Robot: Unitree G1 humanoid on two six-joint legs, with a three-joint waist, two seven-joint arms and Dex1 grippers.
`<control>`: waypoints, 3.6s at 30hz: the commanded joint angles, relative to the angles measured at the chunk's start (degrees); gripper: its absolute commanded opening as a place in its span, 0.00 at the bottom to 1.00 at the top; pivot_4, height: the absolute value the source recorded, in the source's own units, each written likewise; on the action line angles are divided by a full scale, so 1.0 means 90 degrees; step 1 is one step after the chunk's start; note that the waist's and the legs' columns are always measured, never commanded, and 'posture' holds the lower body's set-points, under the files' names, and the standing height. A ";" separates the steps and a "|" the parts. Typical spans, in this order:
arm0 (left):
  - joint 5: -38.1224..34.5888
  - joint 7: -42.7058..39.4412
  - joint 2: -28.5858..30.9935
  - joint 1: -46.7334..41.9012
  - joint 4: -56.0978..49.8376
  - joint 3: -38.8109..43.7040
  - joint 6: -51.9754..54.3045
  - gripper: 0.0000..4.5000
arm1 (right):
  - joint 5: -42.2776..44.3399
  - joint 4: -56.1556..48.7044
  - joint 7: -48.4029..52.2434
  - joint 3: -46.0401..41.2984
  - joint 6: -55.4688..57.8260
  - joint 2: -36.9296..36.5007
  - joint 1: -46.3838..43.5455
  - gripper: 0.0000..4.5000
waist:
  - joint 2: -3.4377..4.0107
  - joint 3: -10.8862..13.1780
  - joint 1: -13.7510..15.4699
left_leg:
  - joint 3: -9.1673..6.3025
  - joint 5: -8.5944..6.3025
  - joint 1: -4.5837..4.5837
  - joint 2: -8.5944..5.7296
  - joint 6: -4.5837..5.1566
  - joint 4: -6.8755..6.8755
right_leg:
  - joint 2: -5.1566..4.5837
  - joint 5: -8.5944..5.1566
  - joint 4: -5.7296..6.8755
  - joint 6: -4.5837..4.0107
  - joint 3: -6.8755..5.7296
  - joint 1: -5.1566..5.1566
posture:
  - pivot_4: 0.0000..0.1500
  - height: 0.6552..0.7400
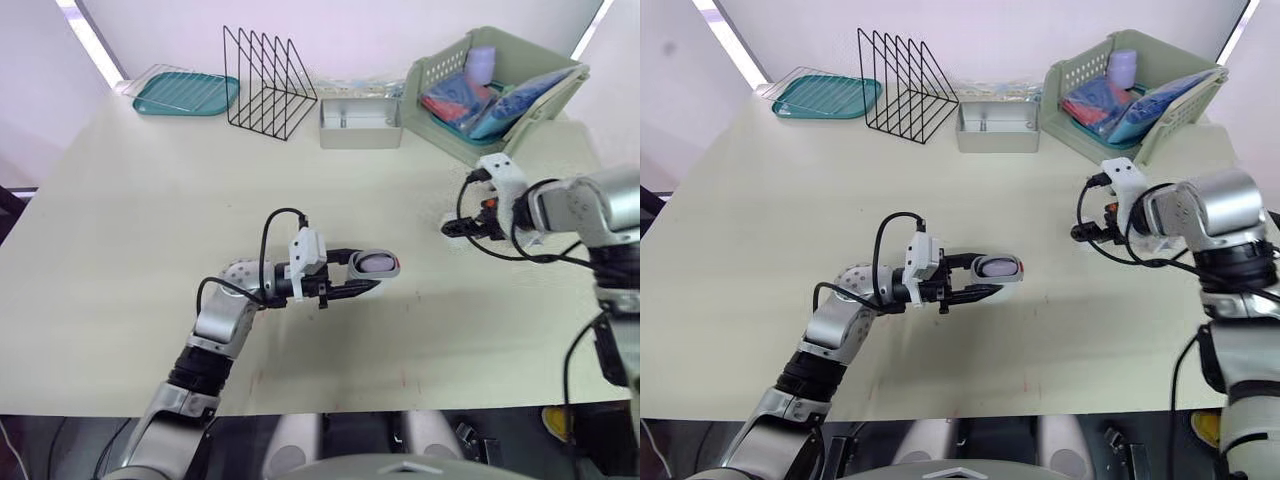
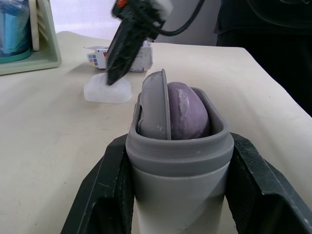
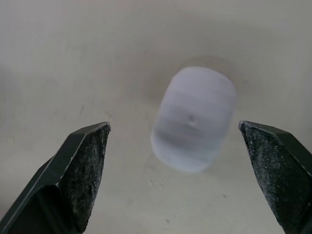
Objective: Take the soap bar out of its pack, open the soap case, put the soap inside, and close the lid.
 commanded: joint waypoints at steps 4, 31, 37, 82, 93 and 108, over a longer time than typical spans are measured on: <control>0.0005 0.0052 -0.0064 -0.0003 -0.0148 -0.0036 -0.0043 0.43 | -0.0445 0.0460 -0.0317 -0.0192 -0.0040 0.0097 -0.0341 0.99 | 0.0000 0.0000 -0.0001 | -0.0008 0.0000 -0.0003 -0.0004 0.0000 0.0000 | -0.0001 0.0000 0.0000 0.0000 -0.0008 0.0001 | 1.00 1.00; 0.0102 0.0097 -0.0118 0.0075 -0.0089 -0.0082 -0.0110 0.43 | -0.0765 0.0811 0.0157 0.0096 -0.0479 0.0267 -0.0421 0.40 | 0.0001 -0.0001 -0.0125 | -0.0005 0.0000 0.0008 -0.0002 0.0000 0.0001 | 0.0003 0.0000 0.0020 0.0001 -0.0003 0.0000 | 1.00 1.00; 0.0109 0.0107 -0.0102 0.0106 -0.0101 -0.0086 -0.0099 0.43 | -0.0225 -0.0311 0.1982 0.0762 -0.1364 -0.0546 -0.0226 0.40 | 0.0002 0.0001 -0.0147 | -0.0007 0.0000 0.0005 -0.0003 0.0000 0.0001 | 0.0002 -0.0001 0.0019 0.0001 -0.0004 -0.0001 | 1.00 1.00; 0.0230 0.0028 -0.0450 -0.0184 0.0188 -0.0268 -0.0341 0.43 | -0.0587 -0.2752 0.6224 0.2350 -0.4031 -0.1372 -0.0090 0.40 | 0.0001 0.0001 -0.0128 | -0.0014 0.0000 0.0006 0.0002 -0.0001 0.0003 | 0.0000 -0.0001 0.0010 0.0002 -0.0012 0.0001 | 1.00 1.00; 0.0240 0.0081 -0.0477 -0.0183 0.0191 -0.0288 -0.0366 0.43 | -0.1094 -0.2680 0.6149 0.2688 -0.4336 -0.1085 0.0007 0.40 | 0.0000 -0.0002 -0.0139 | -0.0014 0.0000 0.0012 0.0002 -0.0001 0.0003 | 0.0002 -0.0001 0.0011 0.0002 -0.0013 0.0005 | 1.00 1.00; 0.0235 0.0110 -0.0491 -0.0121 0.0127 -0.0321 -0.0403 0.43 | -0.1965 -0.2233 0.6133 0.3538 -0.3863 -0.0663 -0.0214 0.40 | -0.0021 -0.0038 -0.0190 | -0.0013 -0.0001 0.0127 0.0015 -0.0001 -0.0029 | 0.0006 -0.0004 -0.0013 0.0000 -0.0012 0.0103 | 1.00 1.00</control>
